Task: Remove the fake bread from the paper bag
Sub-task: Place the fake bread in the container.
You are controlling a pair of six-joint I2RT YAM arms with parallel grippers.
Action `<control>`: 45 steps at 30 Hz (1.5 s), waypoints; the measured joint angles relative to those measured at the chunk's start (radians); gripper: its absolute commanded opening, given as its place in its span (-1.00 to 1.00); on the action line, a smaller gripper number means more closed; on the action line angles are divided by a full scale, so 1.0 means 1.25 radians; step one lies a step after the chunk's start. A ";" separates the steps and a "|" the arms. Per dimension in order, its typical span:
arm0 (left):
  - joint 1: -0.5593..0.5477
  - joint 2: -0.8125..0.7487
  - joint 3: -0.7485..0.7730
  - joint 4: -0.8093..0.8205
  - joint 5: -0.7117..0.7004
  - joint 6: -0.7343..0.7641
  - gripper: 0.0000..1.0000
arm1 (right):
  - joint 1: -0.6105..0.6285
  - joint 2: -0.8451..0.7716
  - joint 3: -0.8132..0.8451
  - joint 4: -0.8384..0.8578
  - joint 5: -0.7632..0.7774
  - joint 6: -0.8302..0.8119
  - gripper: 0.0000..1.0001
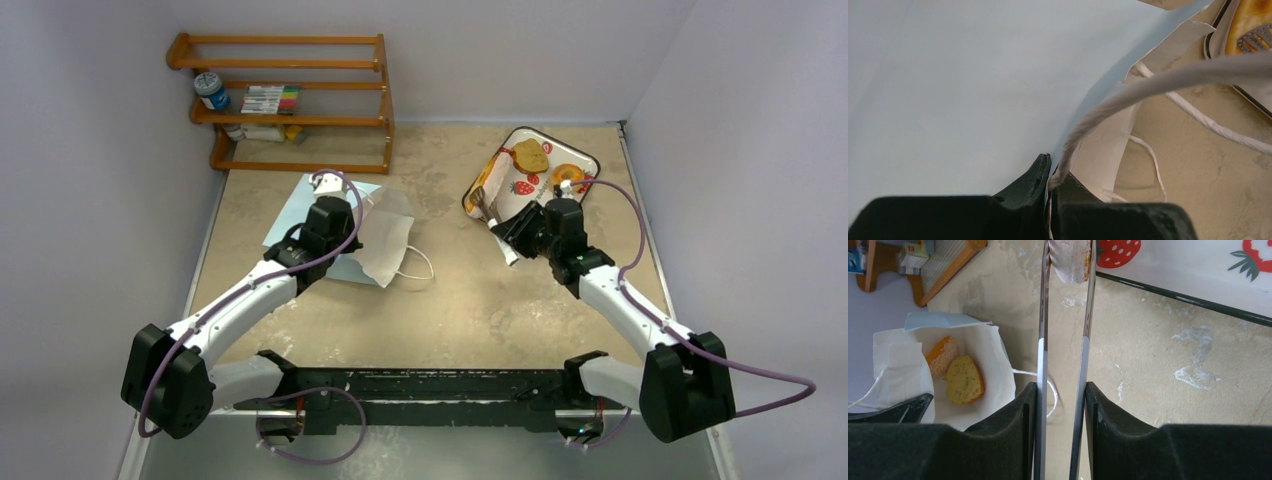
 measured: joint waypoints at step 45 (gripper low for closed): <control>0.000 0.023 0.014 0.002 0.017 0.015 -1.00 | -0.033 -0.073 -0.016 -0.100 -0.027 0.015 -0.03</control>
